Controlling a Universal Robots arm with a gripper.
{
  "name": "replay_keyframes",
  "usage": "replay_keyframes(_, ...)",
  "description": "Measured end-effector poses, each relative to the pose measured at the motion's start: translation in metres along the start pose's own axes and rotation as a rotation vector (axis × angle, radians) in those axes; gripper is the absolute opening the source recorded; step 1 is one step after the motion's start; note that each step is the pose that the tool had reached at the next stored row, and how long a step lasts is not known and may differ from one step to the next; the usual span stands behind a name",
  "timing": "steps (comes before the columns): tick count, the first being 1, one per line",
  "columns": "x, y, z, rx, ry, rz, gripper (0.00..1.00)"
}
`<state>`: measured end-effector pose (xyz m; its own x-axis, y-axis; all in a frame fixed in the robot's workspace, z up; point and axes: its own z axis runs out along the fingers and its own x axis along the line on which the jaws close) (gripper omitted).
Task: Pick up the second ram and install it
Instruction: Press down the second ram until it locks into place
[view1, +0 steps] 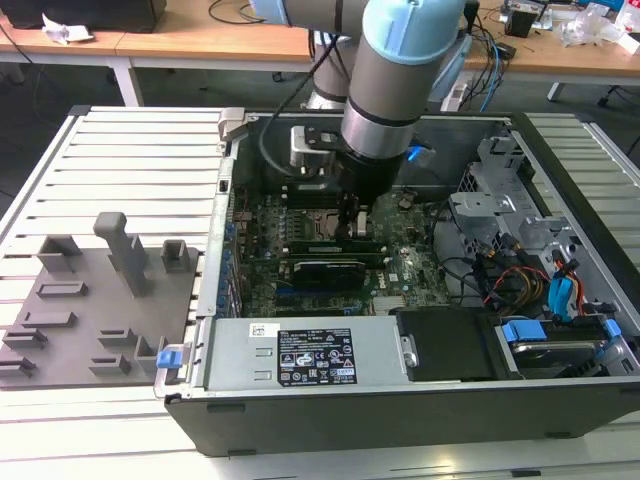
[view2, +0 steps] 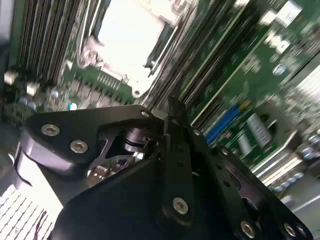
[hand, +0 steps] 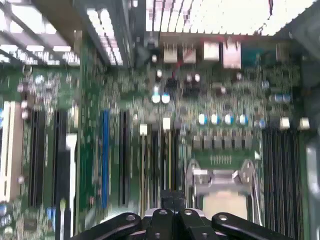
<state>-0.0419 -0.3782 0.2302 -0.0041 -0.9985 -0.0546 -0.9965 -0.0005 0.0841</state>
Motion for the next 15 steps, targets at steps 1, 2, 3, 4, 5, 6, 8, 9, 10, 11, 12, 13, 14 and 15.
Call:
replay_keyframes(1, 0.0004, 0.0167, 0.0052, 0.002, -0.0067, -0.001, 0.11)
replay_keyframes(2, -0.0005, 0.0156, 0.0011, 0.0036, -0.0152, -0.001, 0.11)
replay_keyframes(3, -0.0001, 0.0095, -0.0017, -0.0003, -0.0136, -0.001, 0.11)
replay_keyframes(4, -0.0002, 0.0037, -0.0023, -0.0043, -0.0137, -0.001, 0.11)
replay_keyframes(5, -0.0002, -0.011, -0.0035, -0.0153, -0.0142, 0.0, 0.11)
replay_keyframes(6, -0.0004, -0.0168, -0.0059, -0.0183, -0.0142, 0.0, 0.11)
replay_keyframes(8, -0.0016, -0.0164, -0.0278, -0.0188, -0.0142, 0.0, 0.11)
replay_keyframes(9, -0.0022, -0.0156, -0.0379, -0.0188, -0.0142, 0.0, 0.11)
replay_keyframes(10, -0.0028, -0.0147, -0.0486, -0.0188, -0.0141, 0.0, 0.11)
replay_keyframes(11, -0.003, -0.0144, -0.0519, -0.0188, -0.0142, 0.0, 0.11)
replay_keyframes(12, -0.003, -0.0144, -0.052, -0.0186, -0.0145, 0.0, 0.11)
replay_keyframes(13, -0.003, -0.0144, -0.0522, -0.0188, -0.0143, 0.0, 0.11)
replay_keyframes(14, -0.003, -0.0143, -0.0523, -0.0188, -0.0143, 0.0, 0.11)
replay_keyframes(15, -0.0031, -0.0144, -0.0524, -0.0188, -0.0142, 0.0, 0.11)
